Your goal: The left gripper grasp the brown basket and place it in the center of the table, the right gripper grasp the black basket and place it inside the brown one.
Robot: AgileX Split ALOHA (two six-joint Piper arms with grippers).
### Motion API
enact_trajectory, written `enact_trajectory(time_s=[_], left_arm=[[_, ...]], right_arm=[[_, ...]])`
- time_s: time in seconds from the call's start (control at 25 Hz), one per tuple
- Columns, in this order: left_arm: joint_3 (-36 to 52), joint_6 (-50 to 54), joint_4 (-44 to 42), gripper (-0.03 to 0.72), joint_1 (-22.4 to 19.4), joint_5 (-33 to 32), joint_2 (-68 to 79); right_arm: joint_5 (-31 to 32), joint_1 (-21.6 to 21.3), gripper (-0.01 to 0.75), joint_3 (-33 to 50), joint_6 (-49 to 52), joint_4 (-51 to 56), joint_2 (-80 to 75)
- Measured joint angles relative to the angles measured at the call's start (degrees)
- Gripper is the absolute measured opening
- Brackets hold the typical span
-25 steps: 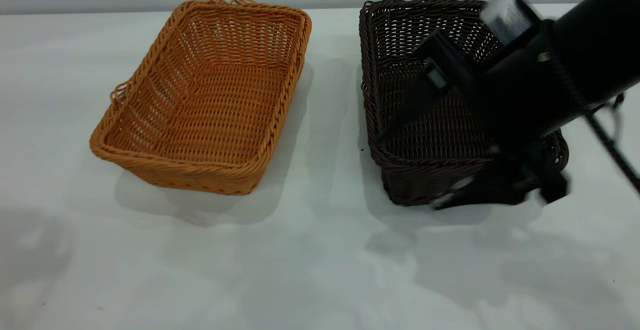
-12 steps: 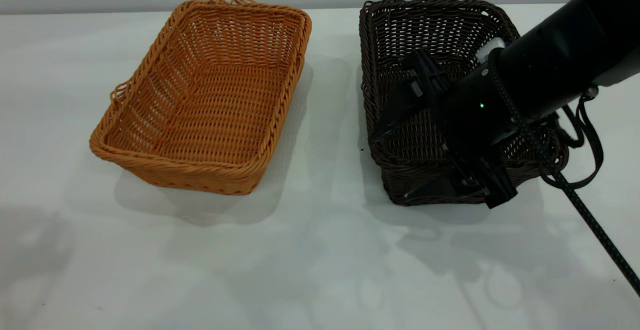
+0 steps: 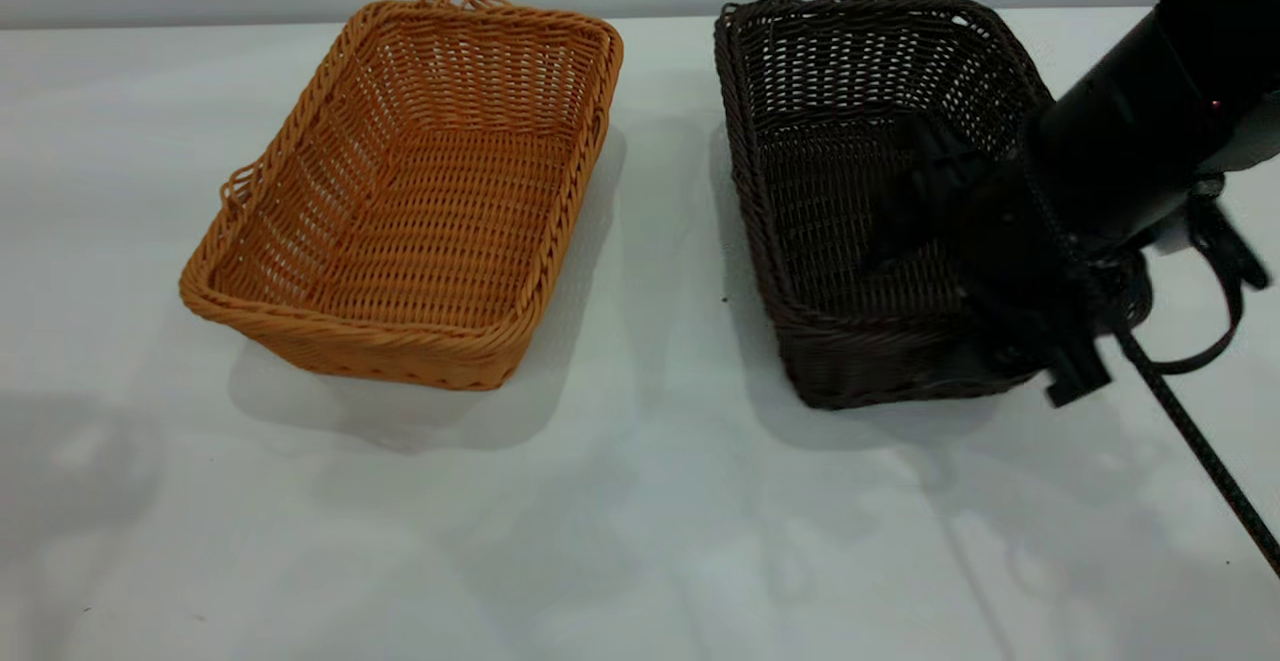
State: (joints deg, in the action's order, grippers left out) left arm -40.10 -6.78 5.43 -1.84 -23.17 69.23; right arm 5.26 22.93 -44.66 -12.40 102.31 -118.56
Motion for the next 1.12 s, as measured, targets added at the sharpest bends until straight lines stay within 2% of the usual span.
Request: enact_trajectory(time_s=[0.24,0.44,0.6,0.88,1.12], left_arm=[[-6.53,0.0,0.04,0.565,0.35,0.34,12.46],[-12.79,0.0,0.04,0.565,4.08,3.77,25.15],[-18.99,0.0,0.24,0.565,6.86,7.33,36.11],[-30.21,0.05,1.41,0.565,9.45,9.39,51.41],[-35.07,0.15,1.64,0.563,11.98,10.38,60.25]], right_arm=[[-4.3,0.0,0.519,0.0,0.37,0.43,0.0],[-7.67,0.0,0.519,0.0,0.37,0.54,-0.06],[-7.94,0.0,0.519,-0.06,0.49,0.61,-0.95],[-6.58,0.0,0.519,-0.06,0.73,0.61,-2.85],[-5.69,0.0,0.519,-0.33,0.98,0.63,-5.41]])
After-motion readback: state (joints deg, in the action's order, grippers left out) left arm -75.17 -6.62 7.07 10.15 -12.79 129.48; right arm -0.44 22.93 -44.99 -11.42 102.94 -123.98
